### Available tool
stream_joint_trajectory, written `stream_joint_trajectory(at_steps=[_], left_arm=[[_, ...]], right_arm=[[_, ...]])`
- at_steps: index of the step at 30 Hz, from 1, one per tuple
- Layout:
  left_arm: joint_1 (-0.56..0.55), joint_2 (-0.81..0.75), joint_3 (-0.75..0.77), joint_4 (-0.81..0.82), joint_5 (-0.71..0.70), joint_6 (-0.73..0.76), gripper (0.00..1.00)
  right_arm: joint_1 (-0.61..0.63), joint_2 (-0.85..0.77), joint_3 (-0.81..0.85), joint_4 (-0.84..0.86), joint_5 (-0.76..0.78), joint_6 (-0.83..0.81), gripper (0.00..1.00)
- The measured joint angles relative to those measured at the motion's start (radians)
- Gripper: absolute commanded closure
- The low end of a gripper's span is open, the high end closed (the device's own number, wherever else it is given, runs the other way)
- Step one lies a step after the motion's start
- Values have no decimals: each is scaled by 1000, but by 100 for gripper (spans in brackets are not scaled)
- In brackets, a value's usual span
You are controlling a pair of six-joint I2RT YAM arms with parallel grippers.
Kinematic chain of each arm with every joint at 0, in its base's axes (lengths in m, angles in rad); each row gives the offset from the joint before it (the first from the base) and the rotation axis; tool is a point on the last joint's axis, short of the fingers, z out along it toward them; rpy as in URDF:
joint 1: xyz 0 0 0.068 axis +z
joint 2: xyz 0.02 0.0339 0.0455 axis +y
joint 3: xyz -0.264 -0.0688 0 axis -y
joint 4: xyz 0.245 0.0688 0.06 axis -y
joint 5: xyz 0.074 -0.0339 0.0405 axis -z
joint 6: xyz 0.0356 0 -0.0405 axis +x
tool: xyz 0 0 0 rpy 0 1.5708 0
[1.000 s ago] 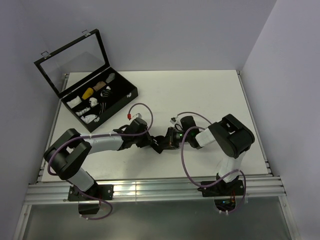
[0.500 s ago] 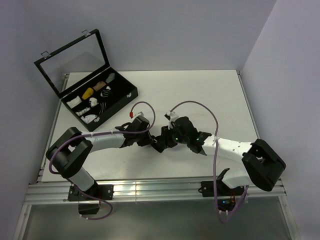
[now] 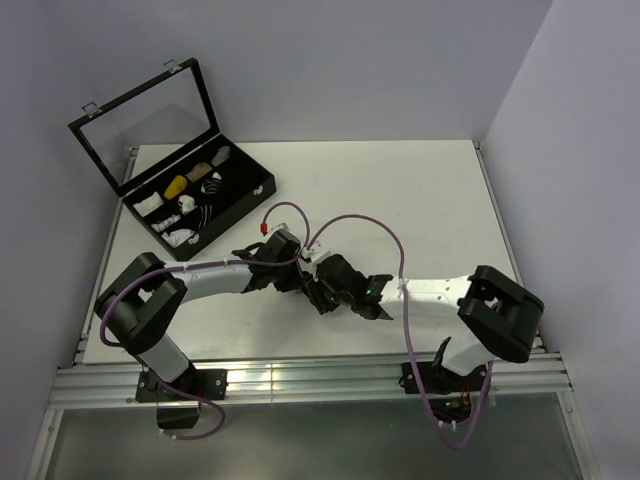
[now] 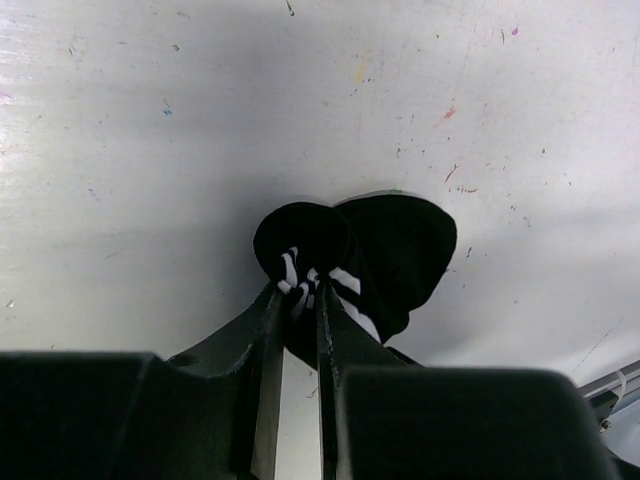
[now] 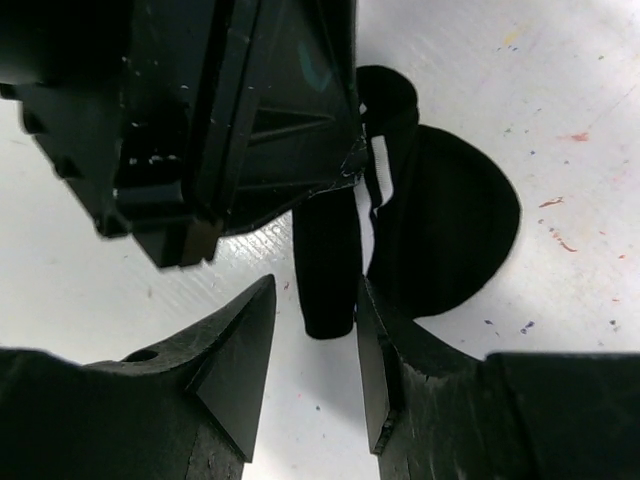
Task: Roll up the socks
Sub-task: Roll the sock at the center of the board.
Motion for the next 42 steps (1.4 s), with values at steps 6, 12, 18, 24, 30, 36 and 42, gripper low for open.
stream_joint_trajectory(at_steps=[6, 12, 18, 24, 30, 36, 42], left_arm=[[5, 3, 2, -3, 6, -2, 85], [15, 2, 2, -6, 12, -4, 74], [24, -18, -17, -8, 6, -20, 51], [34, -115, -83, -15, -36, -45, 21], [37, -229, -192, 11, -68, -72, 16], [37, -299, -266, 56, -85, -80, 18], [37, -299, -278, 115, -85, -81, 20]], right_arm=[[41, 84, 38, -6, 79, -6, 60], [63, 117, 55, -4, 143, 6, 93], [50, 116, 56, 5, 106, 15, 100], [-83, 106, 28, 61, -162, 86, 100], [-248, 141, -10, 161, -443, 201, 100], [-340, 273, -24, 349, -702, 359, 100], [-412, 386, -73, 581, -879, 525, 100]])
